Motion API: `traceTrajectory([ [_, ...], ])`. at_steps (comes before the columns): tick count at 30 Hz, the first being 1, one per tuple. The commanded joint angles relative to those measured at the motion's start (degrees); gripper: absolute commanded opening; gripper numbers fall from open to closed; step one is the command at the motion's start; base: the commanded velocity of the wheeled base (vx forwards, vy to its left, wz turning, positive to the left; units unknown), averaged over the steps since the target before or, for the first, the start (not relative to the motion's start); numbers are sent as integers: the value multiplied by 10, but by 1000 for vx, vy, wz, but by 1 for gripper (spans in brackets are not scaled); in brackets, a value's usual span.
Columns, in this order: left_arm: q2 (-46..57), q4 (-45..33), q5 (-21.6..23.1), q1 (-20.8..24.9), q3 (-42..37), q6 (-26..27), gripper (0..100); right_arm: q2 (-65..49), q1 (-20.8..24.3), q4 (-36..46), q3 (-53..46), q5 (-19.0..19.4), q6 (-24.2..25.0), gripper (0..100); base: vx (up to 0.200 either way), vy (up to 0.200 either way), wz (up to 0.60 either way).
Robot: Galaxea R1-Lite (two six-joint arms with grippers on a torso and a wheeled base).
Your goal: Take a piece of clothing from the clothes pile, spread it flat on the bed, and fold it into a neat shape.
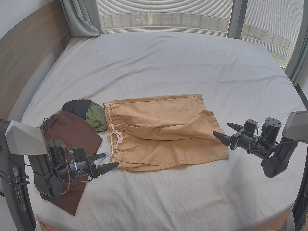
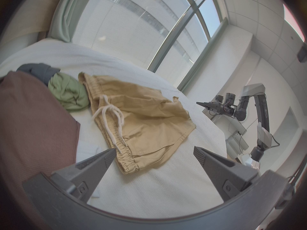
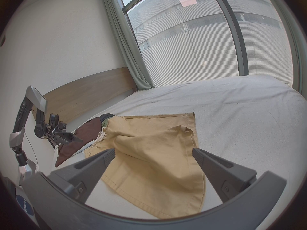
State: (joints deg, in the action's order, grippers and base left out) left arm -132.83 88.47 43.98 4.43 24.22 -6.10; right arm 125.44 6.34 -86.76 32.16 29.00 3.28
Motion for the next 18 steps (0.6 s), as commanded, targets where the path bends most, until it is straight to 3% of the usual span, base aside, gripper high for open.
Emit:
traceTrajectory([
  [1,-45,0,-12,14,22,-26,100,2,-1,-2,13,4,2,100,0,0,0],
  [9,-89,0,-92,39,57,-103,100,3,-4,-3,22,4,2,100,0,0,0],
  [18,-96,0,-98,45,72,-142,100,5,-4,-3,22,4,2,100,0,0,0],
])
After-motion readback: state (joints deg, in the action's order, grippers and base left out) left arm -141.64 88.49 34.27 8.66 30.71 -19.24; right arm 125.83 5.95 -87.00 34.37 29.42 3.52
